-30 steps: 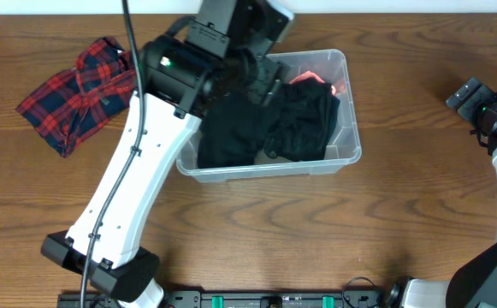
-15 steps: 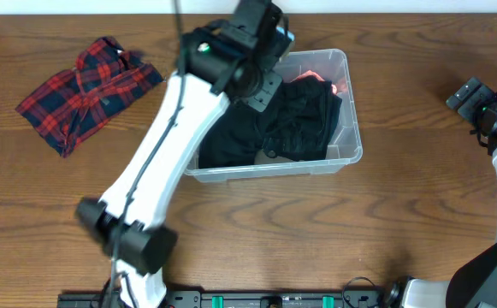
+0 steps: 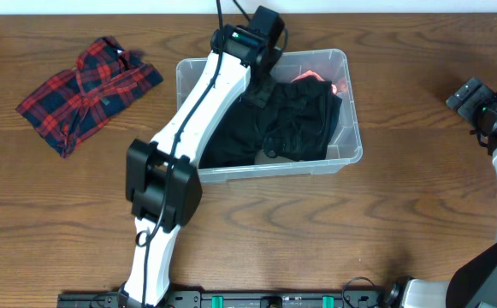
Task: Pack container
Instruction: 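Lower the black garment into the container and release it, then press the black garment down into the container with the left gripper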
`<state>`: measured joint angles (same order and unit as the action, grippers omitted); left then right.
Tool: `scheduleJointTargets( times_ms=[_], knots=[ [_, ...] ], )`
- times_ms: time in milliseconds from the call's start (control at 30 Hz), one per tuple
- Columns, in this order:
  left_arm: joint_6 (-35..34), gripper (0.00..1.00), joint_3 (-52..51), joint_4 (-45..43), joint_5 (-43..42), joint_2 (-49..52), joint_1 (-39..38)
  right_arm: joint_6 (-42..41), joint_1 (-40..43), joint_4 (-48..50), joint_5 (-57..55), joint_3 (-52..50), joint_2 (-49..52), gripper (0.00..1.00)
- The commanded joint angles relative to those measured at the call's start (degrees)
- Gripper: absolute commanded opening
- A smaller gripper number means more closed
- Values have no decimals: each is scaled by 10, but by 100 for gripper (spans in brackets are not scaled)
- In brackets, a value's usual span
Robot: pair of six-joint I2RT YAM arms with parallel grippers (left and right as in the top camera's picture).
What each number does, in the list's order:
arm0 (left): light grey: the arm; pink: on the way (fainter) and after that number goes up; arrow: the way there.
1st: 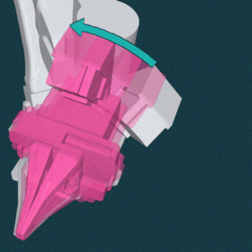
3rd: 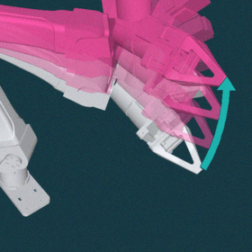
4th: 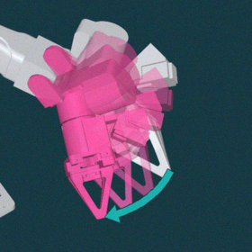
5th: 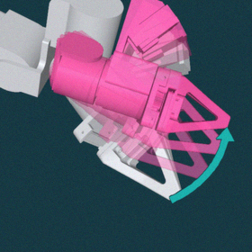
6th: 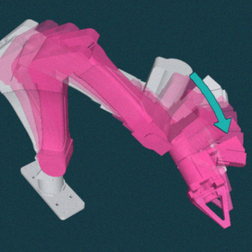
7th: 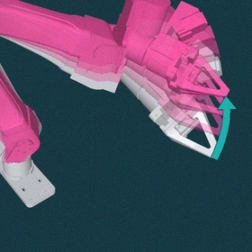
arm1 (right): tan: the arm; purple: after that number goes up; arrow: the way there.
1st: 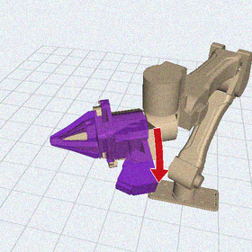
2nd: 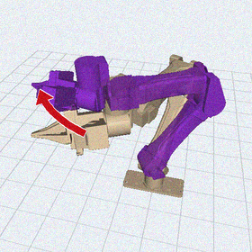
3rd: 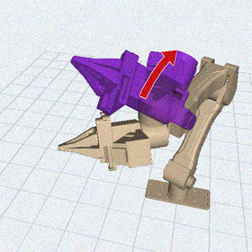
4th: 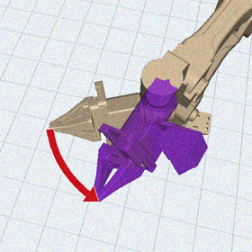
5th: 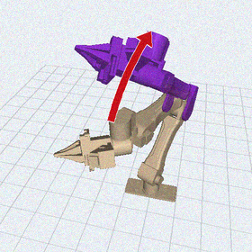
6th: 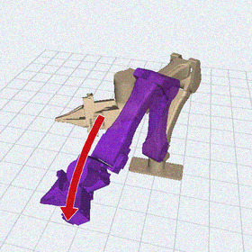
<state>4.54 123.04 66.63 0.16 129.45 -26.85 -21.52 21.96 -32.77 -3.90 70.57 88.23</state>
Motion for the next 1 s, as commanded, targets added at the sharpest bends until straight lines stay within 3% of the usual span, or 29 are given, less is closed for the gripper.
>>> scheduleJointTargets(
  times_ms=[0, 233, 467, 967],
  knots=[
    [-21, 6, 2, -6, -2, 54, 4, -7, 2, 0, -6, 9, 3, 99],
    [-30, 6, 2, -21, -56, 142, 4, -7, 2, 0, -6, 9, 3, 99],
    [-31, 6, 2, -13, -55, 134, 4, -7, 2, 0, -6, 9, 3, 99],
    [-61, 6, 3, 26, -56, -117, 4, -7, 2, 0, -6, 9, 3, 99]
  ],
)
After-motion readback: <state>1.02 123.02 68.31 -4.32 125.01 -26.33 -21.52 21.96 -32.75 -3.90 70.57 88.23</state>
